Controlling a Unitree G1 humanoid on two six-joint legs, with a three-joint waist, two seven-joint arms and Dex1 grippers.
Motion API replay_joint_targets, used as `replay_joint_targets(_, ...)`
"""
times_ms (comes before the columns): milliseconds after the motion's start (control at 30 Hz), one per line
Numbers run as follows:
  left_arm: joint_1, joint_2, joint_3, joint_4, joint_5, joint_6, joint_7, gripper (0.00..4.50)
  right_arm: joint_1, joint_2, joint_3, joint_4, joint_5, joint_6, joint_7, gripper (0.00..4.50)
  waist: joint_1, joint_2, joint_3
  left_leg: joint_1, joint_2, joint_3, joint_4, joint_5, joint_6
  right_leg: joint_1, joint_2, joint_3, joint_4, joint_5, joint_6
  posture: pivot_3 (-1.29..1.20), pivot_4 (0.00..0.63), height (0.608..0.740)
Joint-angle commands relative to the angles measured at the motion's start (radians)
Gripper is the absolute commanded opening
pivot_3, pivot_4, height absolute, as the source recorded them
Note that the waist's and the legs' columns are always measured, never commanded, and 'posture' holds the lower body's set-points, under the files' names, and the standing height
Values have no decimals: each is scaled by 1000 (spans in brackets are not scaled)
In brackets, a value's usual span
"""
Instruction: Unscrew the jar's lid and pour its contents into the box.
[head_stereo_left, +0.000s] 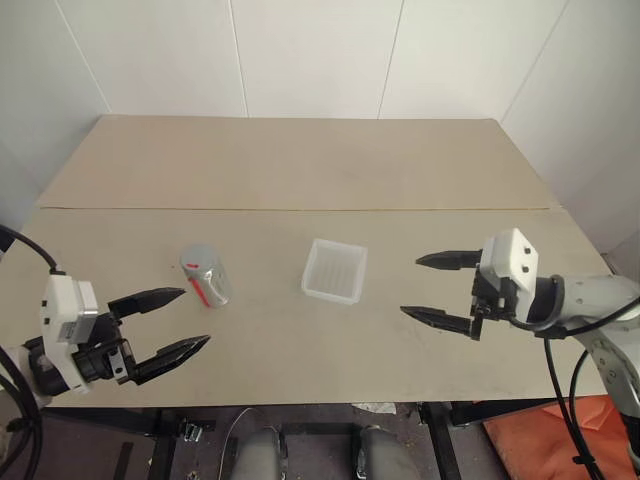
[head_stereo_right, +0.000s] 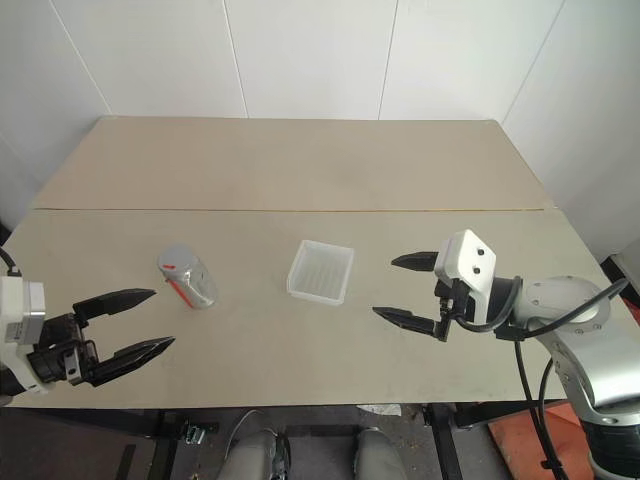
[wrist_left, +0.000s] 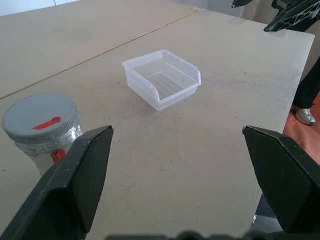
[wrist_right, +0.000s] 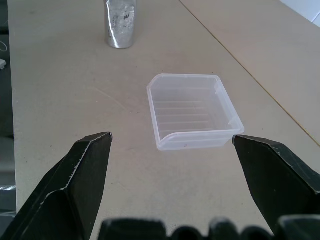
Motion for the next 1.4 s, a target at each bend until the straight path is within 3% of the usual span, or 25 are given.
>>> replay_joint_targets(33,0,-9,4,-19,1,-24,3,4500,-9,-1,3,-27,15,-1,0,4485,0,0,0,0,0,0,0,0,0,0,0,0,0,0,0,0,150,740)
replay_joint_targets(233,-14,-103,-4,-36,38,-63,121,4500,-15,-12,16,-16,8,-11,13,4485,0,0,0,0,0,0,0,0,0,0,0,0,0,0,0,0,150,740)
replay_joint_targets(367,74,-182,46,-83,78,-99,186,4500,-47,-11,32,10,3,-29,39,4485,-7,0,0,0,0,0,0,0,0,0,0,0,0,1,-1,0,150,740)
replay_joint_targets(500,148,-300,0,-172,78,-78,337,4500,-99,17,85,40,-29,-58,42,4485,-10,0,0,0,0,-1,0,0,0,1,0,1,0,1,-1,0,150,740)
replay_joint_targets(633,191,-471,-169,-231,286,-137,549,4500,-148,47,114,81,-39,-86,57,4485,-2,-1,0,1,-1,-1,1,0,0,2,0,1,0,1,-1,0,150,740)
replay_joint_targets(733,169,-526,-233,-172,396,-230,587,4500,-168,67,146,73,-41,-98,73,4485,2,-3,-1,1,-1,-2,1,0,0,3,0,0,-1,1,-1,0,150,740)
replay_joint_targets(967,4,-549,-328,34,514,-373,621,4500,-204,80,189,86,-52,-154,145,4485,-1,-3,-2,1,-1,-2,1,0,1,3,0,0,-1,1,-1,0,150,740)
replay_joint_targets(1400,-171,-518,-374,229,548,-439,627,4500,-198,110,187,34,-80,-170,96,4485,1,-2,-2,0,-1,-2,1,0,1,2,0,-1,0,5,4,0,150,740)
